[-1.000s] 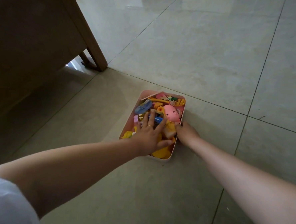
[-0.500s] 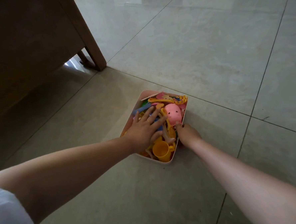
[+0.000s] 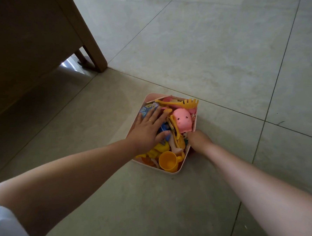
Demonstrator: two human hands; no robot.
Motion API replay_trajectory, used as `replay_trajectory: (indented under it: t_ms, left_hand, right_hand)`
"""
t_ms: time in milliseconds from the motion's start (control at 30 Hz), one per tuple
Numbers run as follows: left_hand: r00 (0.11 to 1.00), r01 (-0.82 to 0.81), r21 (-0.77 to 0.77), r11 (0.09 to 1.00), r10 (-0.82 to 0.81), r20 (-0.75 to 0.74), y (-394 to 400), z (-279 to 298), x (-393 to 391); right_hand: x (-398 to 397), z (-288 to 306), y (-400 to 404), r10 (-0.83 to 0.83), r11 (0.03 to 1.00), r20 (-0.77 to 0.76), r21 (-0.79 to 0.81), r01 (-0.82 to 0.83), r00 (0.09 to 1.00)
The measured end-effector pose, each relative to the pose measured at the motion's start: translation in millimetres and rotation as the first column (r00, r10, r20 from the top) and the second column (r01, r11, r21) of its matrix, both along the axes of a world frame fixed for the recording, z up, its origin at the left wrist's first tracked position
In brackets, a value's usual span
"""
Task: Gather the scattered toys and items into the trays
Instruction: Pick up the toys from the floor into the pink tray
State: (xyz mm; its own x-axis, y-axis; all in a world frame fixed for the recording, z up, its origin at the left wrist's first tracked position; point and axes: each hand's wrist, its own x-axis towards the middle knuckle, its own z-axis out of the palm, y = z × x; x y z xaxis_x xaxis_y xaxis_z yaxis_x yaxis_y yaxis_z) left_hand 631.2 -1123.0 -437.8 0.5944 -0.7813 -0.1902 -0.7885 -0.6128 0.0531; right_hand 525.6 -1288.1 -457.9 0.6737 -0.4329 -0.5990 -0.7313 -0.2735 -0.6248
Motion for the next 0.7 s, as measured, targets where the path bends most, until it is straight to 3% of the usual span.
replay_trajectory:
  t_ms: [100, 200, 333, 400, 567, 700]
  left_hand:
    - [0.999, -0.007, -0.142, 0.990, 0.014, 0.044, 7, 6, 4]
    - [0.970, -0.239, -0.337, 0.911, 0.243, -0.032, 7, 6, 5]
    - [0.737, -0.647, -0.539, 0.539, 0.623, -0.262, 8, 6, 4]
    - [0.636, -0.735, -0.543, 0.406, 0.692, -0.343, 7, 7, -1]
    - [0.458, -0.873, -0.409, 0.266, 0.737, -0.497, -3, 18, -16]
    - [0.130, -0.990, -0.128, 0.058, 0.733, -0.668, -4, 67, -21]
  right_hand:
    - [-5, 4, 1, 0.025, 1.000, 0.044, 0.004, -0.025, 0.999]
    - [-12, -6, 3, -0.024, 0.999, 0.128, 0.037, 0.020, 0.992]
    - [-7, -19, 5, -0.097, 0.995, 0.274, 0.051, 0.086, 0.957]
    - [-5, -23, 7, -0.141, 0.990, 0.261, 0.046, 0.134, 0.955]
    - [-2, 4, 19, -0.301, 0.953, 0.098, 0.004, 0.302, 0.949]
    - [5, 57, 30, -0.314, 0.949, 0.083, -0.002, 0.315, 0.946]
